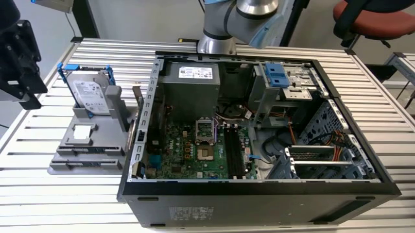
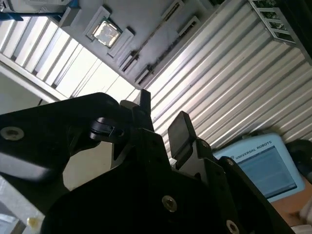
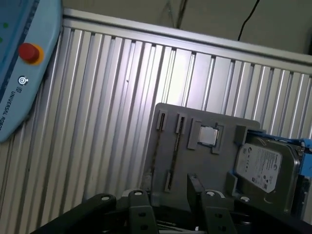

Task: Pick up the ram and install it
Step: 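Pick up the ram and move it above insertion slot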

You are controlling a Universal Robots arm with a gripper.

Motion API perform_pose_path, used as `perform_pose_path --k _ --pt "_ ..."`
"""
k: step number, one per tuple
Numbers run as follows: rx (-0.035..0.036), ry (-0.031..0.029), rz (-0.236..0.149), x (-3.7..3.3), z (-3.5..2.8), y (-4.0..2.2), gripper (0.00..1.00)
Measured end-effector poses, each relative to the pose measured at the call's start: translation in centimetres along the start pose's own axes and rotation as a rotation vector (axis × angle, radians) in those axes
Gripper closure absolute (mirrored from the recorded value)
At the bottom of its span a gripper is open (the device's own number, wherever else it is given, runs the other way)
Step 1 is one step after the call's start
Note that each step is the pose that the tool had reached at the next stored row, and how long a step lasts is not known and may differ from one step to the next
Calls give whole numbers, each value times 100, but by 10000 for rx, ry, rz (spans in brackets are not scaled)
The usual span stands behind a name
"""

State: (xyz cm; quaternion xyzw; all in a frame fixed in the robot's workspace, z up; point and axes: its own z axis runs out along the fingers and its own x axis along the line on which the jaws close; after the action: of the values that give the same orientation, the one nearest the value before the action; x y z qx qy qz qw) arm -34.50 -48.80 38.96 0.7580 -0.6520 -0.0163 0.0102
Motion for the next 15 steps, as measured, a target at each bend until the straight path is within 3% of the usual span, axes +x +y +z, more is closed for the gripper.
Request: perform_pose_path --k 4,15 --pt "4 -11 341 0 26 -1 0" --pt "34 -12 548 1 104 -4 0"
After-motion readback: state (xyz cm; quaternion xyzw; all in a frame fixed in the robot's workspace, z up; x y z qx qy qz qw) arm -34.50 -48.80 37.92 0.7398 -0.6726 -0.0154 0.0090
